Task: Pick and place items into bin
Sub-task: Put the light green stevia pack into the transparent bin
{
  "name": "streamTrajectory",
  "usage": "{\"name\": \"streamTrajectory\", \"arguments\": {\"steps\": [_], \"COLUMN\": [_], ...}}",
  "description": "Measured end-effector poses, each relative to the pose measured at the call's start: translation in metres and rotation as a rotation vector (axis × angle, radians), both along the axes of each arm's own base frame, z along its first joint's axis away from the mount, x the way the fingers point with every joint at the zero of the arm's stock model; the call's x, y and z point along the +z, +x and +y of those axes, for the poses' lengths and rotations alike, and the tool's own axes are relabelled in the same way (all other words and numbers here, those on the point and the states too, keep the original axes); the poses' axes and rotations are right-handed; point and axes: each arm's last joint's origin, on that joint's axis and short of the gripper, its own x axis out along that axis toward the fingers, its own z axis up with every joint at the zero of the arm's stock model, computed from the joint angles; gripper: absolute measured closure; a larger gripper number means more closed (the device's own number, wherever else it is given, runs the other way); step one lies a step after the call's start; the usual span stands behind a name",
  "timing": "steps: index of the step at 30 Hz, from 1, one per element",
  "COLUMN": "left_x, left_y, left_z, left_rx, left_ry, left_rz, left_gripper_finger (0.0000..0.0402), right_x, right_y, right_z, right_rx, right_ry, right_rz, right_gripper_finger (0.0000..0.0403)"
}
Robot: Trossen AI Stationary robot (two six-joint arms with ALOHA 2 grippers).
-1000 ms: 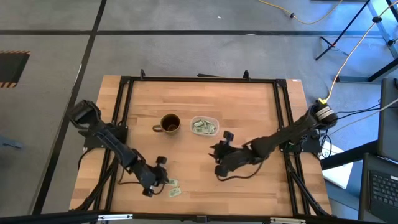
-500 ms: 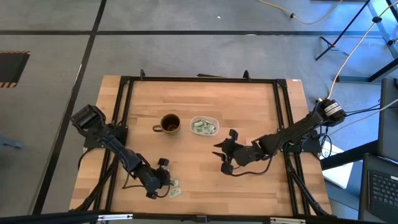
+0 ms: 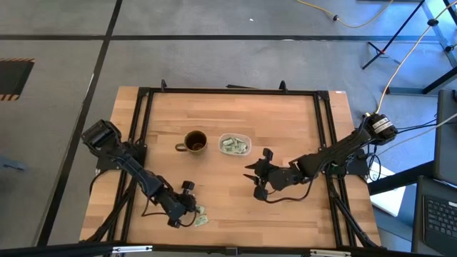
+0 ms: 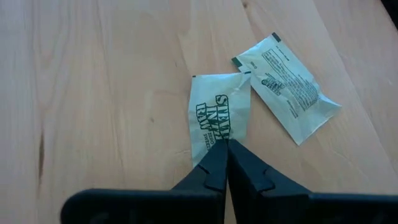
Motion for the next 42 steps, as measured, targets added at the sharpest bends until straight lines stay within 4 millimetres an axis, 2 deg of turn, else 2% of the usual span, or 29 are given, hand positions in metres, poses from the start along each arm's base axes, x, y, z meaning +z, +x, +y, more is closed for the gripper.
{"name": "streamTrajectory", "arguments": {"steps": [3, 5, 8, 13, 16, 20, 25, 30, 35, 42], "left_x": [0.015, 0.038, 0.071, 0.111, 0.117, 0.131, 0.127, 0.111, 0.088, 0.058], "left_y": [0.000, 0.007, 0.019, 0.040, 0.055, 0.078, 0.097, 0.114, 0.131, 0.144], "left_z": [0.002, 0.004, 0.018, 0.056, 0.084, 0.119, 0.161, 0.187, 0.197, 0.198], "left_rx": [-0.036, -0.023, 0.093, 0.185, 0.201, 0.220, 0.242, 0.231, 0.238, 0.220], "left_ry": [0.027, 0.019, 0.072, 0.275, 0.389, 0.415, 0.396, 0.396, 0.394, 0.404], "left_rz": [-0.024, -0.115, -0.273, -0.442, -0.464, -0.520, -0.405, -0.234, -0.141, -0.051], "left_gripper_finger": [0.0399, 0.0400, 0.0399, 0.0401, 0.0399, 0.0400, 0.0399, 0.0401, 0.0400, 0.0398], "right_x": [0.000, 0.000, -0.001, -0.001, -0.001, -0.001, -0.001, -0.003, -0.004, -0.004], "right_y": [0.000, 0.000, 0.000, 0.000, 0.000, 0.000, -0.001, -0.002, -0.002, -0.002], "right_z": [0.000, 0.000, 0.000, 0.000, 0.000, 0.000, 0.000, -0.001, -0.001, -0.001], "right_rx": [0.000, 0.000, 0.001, 0.002, 0.001, 0.001, 0.001, 0.001, 0.000, -0.001], "right_ry": [0.000, 0.000, -0.004, -0.006, -0.006, -0.006, -0.010, -0.021, -0.021, -0.021], "right_rz": [0.000, 0.000, 0.006, 0.007, 0.007, 0.007, 0.015, 0.037, 0.043, 0.044], "right_gripper_finger": [0.0262, 0.0262, 0.0262, 0.0262, 0.0262, 0.0262, 0.0262, 0.0262, 0.0262, 0.0262]}}
